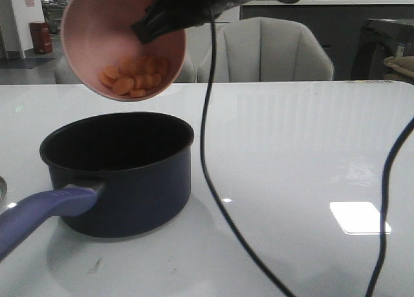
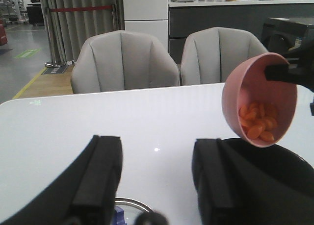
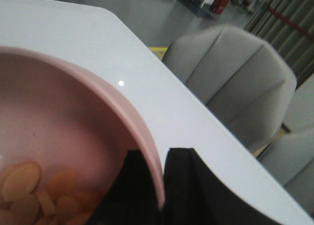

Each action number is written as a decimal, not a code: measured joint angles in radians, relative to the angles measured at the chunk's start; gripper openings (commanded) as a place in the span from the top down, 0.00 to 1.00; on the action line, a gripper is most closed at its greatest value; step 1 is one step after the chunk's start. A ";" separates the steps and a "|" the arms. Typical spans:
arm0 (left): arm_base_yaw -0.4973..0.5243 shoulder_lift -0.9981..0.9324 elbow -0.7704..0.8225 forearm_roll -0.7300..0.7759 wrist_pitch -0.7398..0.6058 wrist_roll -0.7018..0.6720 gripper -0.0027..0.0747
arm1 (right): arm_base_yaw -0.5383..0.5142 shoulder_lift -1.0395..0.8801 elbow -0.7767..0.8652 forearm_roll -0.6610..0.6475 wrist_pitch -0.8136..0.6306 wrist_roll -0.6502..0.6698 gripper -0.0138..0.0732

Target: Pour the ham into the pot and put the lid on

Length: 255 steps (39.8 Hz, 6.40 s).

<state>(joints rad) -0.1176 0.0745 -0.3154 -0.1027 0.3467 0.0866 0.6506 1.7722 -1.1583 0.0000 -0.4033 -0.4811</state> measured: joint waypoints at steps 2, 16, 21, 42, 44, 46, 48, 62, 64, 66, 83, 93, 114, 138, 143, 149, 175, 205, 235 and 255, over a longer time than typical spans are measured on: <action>0.000 0.000 0.000 0.000 0.000 0.000 0.48 | 0.008 0.016 0.007 0.000 -0.071 -0.041 0.70; 0.000 0.000 0.000 0.000 0.000 0.000 0.48 | 0.028 0.054 0.161 -0.005 -0.660 -0.248 0.70; 0.000 0.000 0.000 0.000 0.000 0.000 0.48 | 0.028 0.084 0.172 -0.032 -0.698 -0.288 0.70; 0.000 0.000 0.000 0.000 0.000 0.000 0.48 | 0.028 0.172 0.137 0.178 -0.670 -0.095 0.70; 0.000 0.000 0.000 0.000 0.000 0.000 0.48 | 0.028 0.148 0.136 0.241 -0.622 -0.060 0.70; 0.000 0.000 0.000 0.000 0.000 0.000 0.48 | 0.028 0.118 0.136 0.303 -0.552 -0.041 0.70; 0.000 0.000 0.000 0.000 0.000 0.000 0.48 | 0.028 0.085 0.136 0.359 -0.482 -0.034 0.70; 0.000 0.000 0.000 0.000 0.000 0.000 0.48 | -0.121 -0.195 0.136 0.616 0.248 -0.126 0.70; 0.000 0.000 0.000 0.000 0.000 0.000 0.48 | -0.159 -0.230 0.136 0.616 0.339 -0.133 0.70; 0.000 0.000 0.000 0.000 0.000 0.000 0.48 | -0.199 -0.255 0.136 0.616 0.427 -0.138 0.70; 0.000 0.000 0.000 0.000 0.002 0.000 0.48 | -0.480 -0.283 0.134 0.406 0.897 0.037 0.70; 0.000 0.000 0.002 0.000 0.003 0.000 0.48 | -0.506 -0.181 0.120 0.135 1.005 0.375 0.70; 0.000 0.000 0.004 0.000 0.007 0.000 0.48 | -0.562 0.014 -0.019 0.115 1.176 0.454 0.42; 0.000 0.000 0.004 0.000 0.008 0.000 0.48 | -0.566 -0.381 0.162 0.149 1.037 0.377 0.42; 0.000 0.000 0.004 0.000 0.008 0.000 0.48 | -0.561 -0.574 0.284 0.173 0.948 0.377 0.42; 0.000 0.000 0.004 0.000 0.008 0.000 0.48 | -0.509 -0.812 0.411 0.179 0.838 0.364 0.42; 0.000 0.000 0.004 0.000 0.008 0.000 0.48 | -0.454 -1.619 0.943 0.186 0.602 0.345 0.46; 0.000 0.047 0.000 0.002 0.054 0.000 0.38 | -0.454 -1.644 0.975 0.186 0.555 0.345 0.70; 0.000 0.769 -0.465 0.164 0.537 -0.282 0.15 | -0.454 -1.644 0.975 0.186 0.557 0.343 0.70; 0.179 1.234 -0.659 0.103 0.605 -0.206 0.15 | -0.454 -1.644 0.975 0.186 0.557 0.343 0.70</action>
<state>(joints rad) 0.0618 1.3085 -0.9745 0.0000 0.9516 -0.1197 0.1962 0.1281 -0.1832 0.1856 0.1538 -0.1379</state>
